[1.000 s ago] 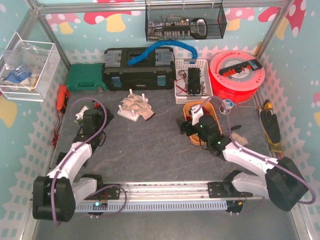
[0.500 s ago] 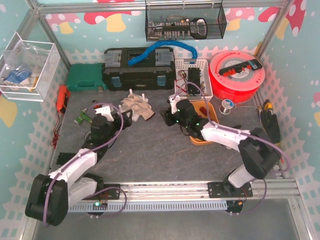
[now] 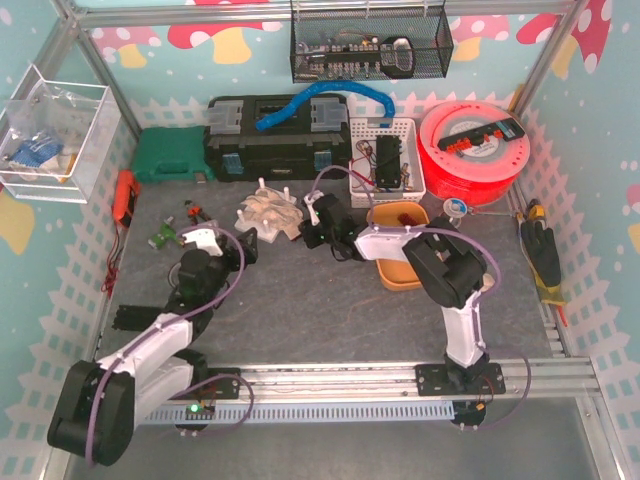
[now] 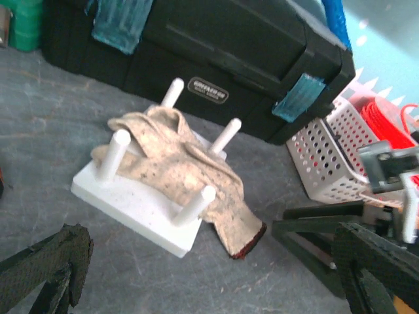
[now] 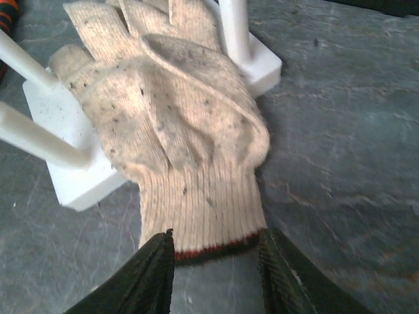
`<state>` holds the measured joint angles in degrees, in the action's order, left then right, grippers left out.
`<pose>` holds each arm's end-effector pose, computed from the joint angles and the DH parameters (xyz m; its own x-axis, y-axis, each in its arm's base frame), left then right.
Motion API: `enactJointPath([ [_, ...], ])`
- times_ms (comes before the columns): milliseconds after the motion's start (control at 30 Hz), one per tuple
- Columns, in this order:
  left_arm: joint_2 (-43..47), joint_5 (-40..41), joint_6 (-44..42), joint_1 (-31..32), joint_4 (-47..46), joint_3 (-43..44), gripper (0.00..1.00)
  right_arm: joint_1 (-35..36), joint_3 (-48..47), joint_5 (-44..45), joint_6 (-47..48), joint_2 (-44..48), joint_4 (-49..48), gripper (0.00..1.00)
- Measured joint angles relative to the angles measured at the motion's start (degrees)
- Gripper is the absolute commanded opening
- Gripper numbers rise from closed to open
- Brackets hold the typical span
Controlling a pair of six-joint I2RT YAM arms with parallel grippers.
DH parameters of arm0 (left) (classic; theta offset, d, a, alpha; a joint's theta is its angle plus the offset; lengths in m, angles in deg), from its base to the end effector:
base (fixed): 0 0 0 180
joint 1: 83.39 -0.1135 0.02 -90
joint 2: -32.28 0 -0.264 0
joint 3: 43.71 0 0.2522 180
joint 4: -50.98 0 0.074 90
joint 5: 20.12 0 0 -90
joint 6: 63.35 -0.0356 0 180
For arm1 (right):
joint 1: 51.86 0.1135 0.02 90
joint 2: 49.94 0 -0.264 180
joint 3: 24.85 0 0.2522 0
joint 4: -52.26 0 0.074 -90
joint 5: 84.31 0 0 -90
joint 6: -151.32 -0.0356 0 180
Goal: Install the large spring
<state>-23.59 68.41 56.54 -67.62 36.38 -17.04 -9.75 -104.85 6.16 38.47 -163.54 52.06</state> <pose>0.1904 -0.0547 0.1814 -0.3576 -0.4167 -0.8358 0.1354 0.8624 -0.4879 0.3172 0.2863 0.1555 -0.6347 -0.0503 -0.7711 -0.4546 0.8312 0.3200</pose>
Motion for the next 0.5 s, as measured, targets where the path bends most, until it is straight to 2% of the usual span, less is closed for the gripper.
enactJointPath([
  [233,3.6,1.9,-0.2,0.0,-1.5,-0.5,0.99,0.0,-8.0,0.7,2.0,-5.6,0.7,0.43],
  [500,3.1,2.5,-0.2,0.0,-1.5,-0.6,0.99,0.0,-14.0,-1.1,4.3,-11.2,1.6,0.48],
])
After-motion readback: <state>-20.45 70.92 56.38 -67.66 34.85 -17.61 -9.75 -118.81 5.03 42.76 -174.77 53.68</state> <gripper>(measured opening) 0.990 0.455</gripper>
